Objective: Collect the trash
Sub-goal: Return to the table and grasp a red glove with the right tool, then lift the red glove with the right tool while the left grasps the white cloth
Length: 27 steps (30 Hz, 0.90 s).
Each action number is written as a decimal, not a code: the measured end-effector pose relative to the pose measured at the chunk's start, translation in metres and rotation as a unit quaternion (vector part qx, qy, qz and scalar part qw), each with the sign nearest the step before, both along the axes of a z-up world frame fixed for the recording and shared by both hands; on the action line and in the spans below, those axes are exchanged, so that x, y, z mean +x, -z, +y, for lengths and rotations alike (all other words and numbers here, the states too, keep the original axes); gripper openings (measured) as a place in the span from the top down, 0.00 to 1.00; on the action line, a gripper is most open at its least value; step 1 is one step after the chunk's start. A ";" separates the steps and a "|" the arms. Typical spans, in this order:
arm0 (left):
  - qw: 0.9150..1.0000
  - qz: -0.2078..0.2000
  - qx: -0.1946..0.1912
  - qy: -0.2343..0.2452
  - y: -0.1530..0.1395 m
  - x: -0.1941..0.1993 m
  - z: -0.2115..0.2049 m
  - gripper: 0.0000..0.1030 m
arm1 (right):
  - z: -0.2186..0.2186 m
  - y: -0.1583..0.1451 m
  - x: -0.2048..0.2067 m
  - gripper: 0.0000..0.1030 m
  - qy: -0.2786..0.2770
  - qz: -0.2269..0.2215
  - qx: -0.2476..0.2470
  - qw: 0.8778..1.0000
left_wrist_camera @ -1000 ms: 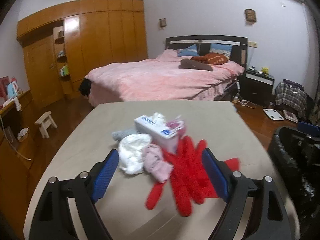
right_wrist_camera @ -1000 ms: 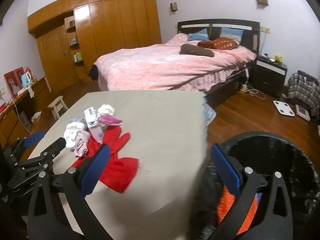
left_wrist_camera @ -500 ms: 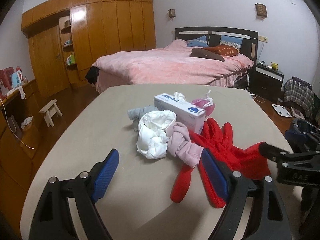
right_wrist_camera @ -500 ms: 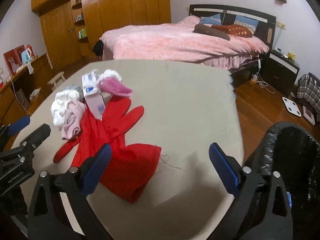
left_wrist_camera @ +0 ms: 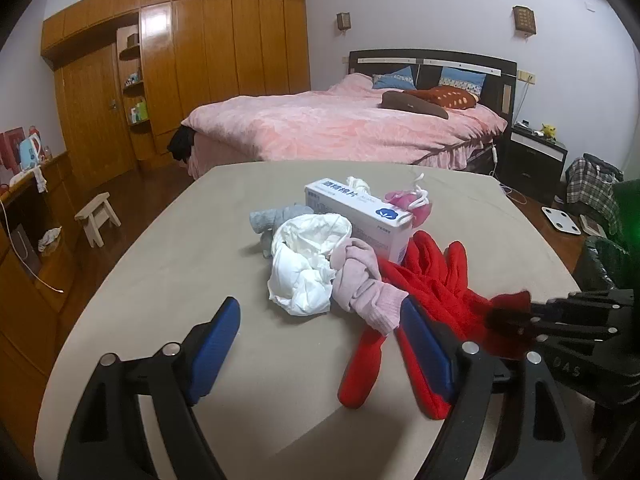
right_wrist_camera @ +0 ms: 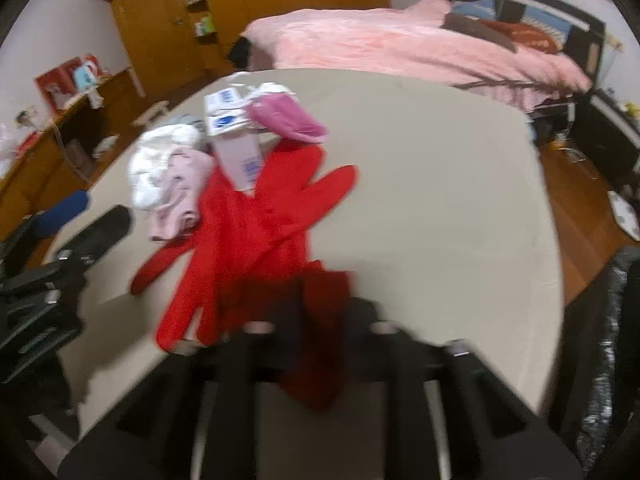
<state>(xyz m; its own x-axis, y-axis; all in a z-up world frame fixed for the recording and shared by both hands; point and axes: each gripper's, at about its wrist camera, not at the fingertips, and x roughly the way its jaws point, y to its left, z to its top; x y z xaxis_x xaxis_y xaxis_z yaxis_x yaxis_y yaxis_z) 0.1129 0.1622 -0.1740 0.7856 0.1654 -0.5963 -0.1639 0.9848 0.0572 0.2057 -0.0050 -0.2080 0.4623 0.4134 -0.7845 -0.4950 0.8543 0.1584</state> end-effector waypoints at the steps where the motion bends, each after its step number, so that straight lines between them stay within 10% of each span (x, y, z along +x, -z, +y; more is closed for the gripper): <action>1: 1.000 0.001 0.001 0.000 0.000 0.000 0.000 0.22 | 0.000 -0.001 -0.001 0.94 0.000 -0.001 0.003 1.000; 17: 1.000 0.009 0.009 0.011 0.002 0.007 -0.012 0.22 | -0.046 -0.030 0.007 0.87 0.088 -0.045 0.018 0.995; 27: 1.000 0.012 0.003 0.003 0.004 0.011 -0.005 0.22 | -0.023 -0.008 0.023 0.29 0.077 -0.037 -0.027 0.996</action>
